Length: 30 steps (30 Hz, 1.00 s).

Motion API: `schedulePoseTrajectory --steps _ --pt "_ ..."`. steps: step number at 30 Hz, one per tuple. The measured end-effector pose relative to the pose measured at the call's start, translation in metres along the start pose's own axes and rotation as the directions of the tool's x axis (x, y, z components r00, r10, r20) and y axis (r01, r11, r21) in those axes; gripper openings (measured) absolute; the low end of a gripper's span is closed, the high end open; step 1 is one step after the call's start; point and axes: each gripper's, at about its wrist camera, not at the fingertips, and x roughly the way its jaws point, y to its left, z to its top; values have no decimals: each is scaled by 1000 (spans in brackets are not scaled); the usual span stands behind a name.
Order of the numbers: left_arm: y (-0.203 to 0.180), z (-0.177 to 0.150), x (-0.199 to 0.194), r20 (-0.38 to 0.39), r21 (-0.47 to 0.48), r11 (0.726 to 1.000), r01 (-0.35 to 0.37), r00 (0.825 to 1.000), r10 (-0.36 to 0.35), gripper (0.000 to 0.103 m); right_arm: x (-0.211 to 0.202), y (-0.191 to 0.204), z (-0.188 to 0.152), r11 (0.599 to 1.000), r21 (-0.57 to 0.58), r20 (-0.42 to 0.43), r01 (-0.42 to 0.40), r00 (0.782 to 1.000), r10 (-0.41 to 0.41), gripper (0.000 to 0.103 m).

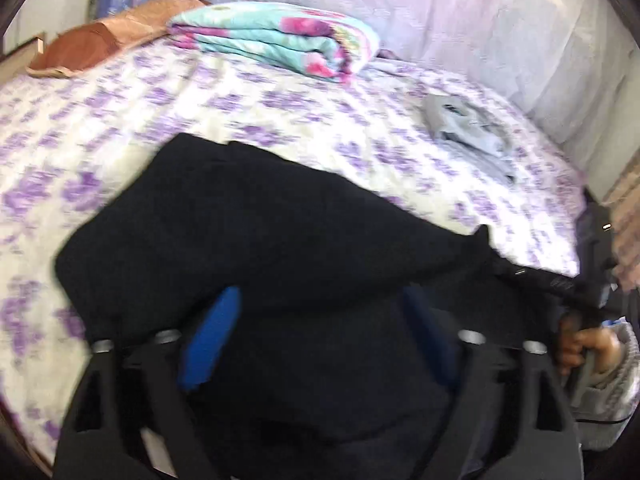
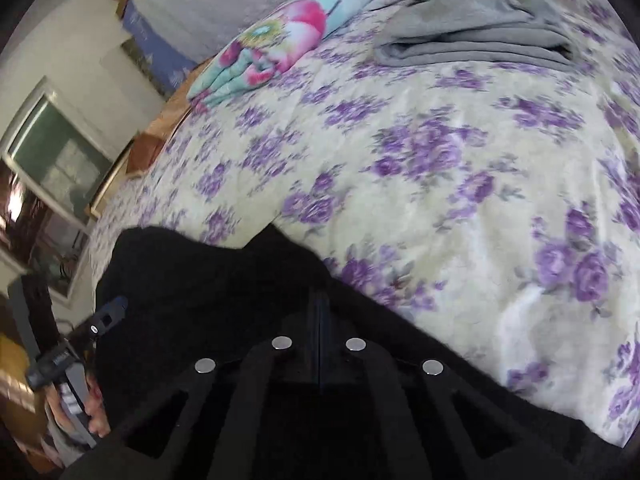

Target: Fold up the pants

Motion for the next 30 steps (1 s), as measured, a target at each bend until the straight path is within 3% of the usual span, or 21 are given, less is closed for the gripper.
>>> schedulePoseTrajectory --steps 1,3,4,6,7,8,9,10,11,12,14,16,18,19,21,23,25,28,30 --pt "7 -1 -3 5 -27 1000 4 1000 -4 53 -8 -5 1 1000 11 35 24 999 -25 0" --pt "25 -1 -5 6 -91 992 84 996 -83 49 -20 -14 0 996 34 58 77 995 -79 7" --pt "31 -4 -7 8 -112 989 100 995 -99 43 -25 -19 -3 996 47 58 71 996 -73 8" --pt "38 -7 -17 26 -178 974 142 990 -140 44 -44 -25 -12 996 81 88 29 995 -36 8" --pt "37 -9 -24 48 -202 965 168 986 -161 59 -53 -25 -16 996 83 105 10 994 -19 9" --pt "35 -10 -34 85 -209 961 180 983 -165 81 -63 -23 -22 997 80 122 -9 992 -1 15" --pt "29 -10 -44 128 -194 967 165 982 -141 88 -70 -21 -27 997 77 135 -20 991 10 23" --pt "21 -11 -51 151 -158 979 131 983 -107 91 -76 -17 -34 997 70 145 -33 989 23 47" --pt "11 -11 -53 160 -102 991 83 985 -66 93 -78 -14 -40 998 59 145 -33 989 25 62" --pt "2 -11 -49 156 -42 999 18 988 -11 94 -76 -12 -44 999 46 134 -22 991 16 63" --pt "-3 -13 -30 118 -14 993 -113 986 114 95 -61 -14 -54 1000 19 82 15 997 -16 63" --pt "8 -17 -6 42 -48 992 -114 992 116 95 -62 -21 -58 999 34 97 -6 995 2 61" --pt "4 -19 -11 81 -21 991 -129 988 130 96 -81 -23 -60 996 87 131 15 991 -26 63" --pt "1 -19 -16 93 -13 992 -126 988 127 96 -98 -26 -65 994 107 172 -1 985 -17 63" --pt "-1 -19 -31 125 -25 998 -51 991 54 98 -138 -35 -79 992 125 259 -35 966 2 64" --pt "-1 -17 -46 160 -54 996 75 985 -65 98 -187 -53 -105 984 180 358 -8 932 -57 72" --pt "-6 -17 -49 175 -67 986 152 975 -138 98 -237 -80 -141 959 283 436 13 889 -141 74" --pt "-29 -19 -41 169 -47 970 240 959 -229 98 -299 -127 -206 866 500 478 8 832 -283 74" --pt "-44 -22 -32 144 -25 961 277 952 -271 98 -325 -154 -243 789 613 461 -25 823 -332 74"
